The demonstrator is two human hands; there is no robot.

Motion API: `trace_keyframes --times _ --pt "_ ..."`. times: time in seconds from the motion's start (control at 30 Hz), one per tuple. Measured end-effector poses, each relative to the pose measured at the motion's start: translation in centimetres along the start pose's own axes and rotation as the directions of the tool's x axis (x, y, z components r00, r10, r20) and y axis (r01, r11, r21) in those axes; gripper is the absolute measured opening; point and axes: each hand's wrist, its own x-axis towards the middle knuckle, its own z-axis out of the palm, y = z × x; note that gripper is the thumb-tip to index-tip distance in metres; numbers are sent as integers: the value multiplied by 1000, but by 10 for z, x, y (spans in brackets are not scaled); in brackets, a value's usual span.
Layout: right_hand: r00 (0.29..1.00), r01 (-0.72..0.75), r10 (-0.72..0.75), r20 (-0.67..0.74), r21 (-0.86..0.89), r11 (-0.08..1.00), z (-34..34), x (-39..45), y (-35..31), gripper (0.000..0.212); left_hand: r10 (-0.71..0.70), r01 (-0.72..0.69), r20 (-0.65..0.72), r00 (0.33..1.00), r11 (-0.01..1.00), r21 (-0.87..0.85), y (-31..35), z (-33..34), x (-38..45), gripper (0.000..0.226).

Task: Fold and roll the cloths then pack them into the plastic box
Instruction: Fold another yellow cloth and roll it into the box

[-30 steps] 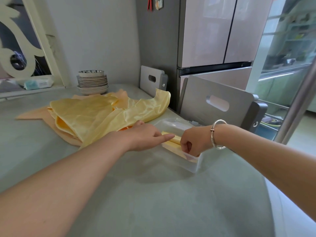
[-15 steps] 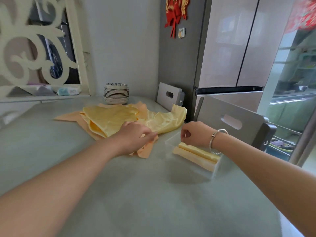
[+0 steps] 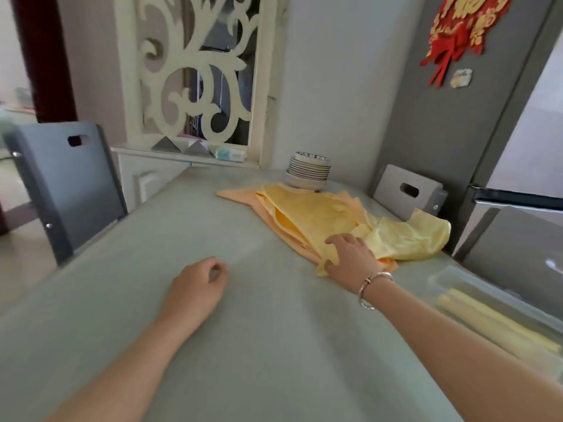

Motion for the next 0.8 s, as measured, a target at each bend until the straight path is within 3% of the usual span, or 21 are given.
trace_keyframes --times 0.07,0.13,0.27,0.53,0.63,0.8 --pt "995 -83 88 45 -102 991 10 15 -12 59 -45 42 -25 999 993 -109 -8 -2 7 27" --pt "964 -232 250 91 -175 957 15 23 -17 68 -44 42 -19 999 994 -100 -11 0 12 19" --pt "890 -419 439 120 -164 893 26 28 -18 71 -67 65 -28 997 994 -90 -12 1 13 15" --pt "954 -298 293 59 83 951 35 7 -26 57 -60 56 -21 998 984 -168 -9 -2 8 15" --pt "961 -272 269 59 56 961 38 -4 -23 44 -8 1 -30 1000 974 -225 -8 -3 3 22" --pt "979 -179 187 85 -85 980 29 -26 -32 41 27 -40 -54 998 965 -260 -6 -4 -2 18"
